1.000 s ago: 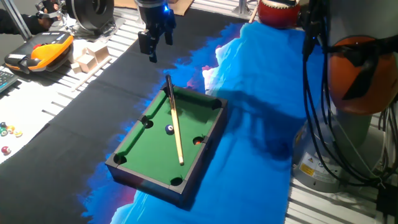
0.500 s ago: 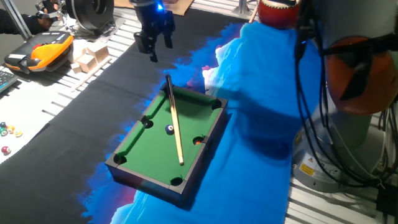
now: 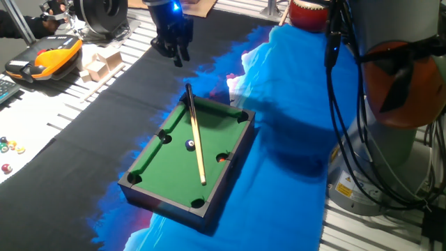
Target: Hit the pool ball
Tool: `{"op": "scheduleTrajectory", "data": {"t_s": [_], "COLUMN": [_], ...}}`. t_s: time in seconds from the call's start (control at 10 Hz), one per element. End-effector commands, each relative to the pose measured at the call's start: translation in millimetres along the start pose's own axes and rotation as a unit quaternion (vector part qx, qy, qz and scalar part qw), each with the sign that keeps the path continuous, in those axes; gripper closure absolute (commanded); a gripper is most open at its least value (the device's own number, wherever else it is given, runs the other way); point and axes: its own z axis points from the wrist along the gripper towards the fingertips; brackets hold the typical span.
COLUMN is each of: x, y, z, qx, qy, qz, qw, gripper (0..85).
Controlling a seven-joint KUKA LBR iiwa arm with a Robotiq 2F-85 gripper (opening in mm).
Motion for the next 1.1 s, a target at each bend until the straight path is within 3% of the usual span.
{"op": "scheduleTrajectory", "data": {"t_s": [0.0,1.0], "x": [0.0,1.2], "y": [-0.1,-0.1], "z": [0.0,0.1], "qx": [0.0,0.0], "qy": [0.0,-0.008], "qz": [0.0,0.001], "qw": [1.0,1.0], "gripper": [85.0,85.0]}}
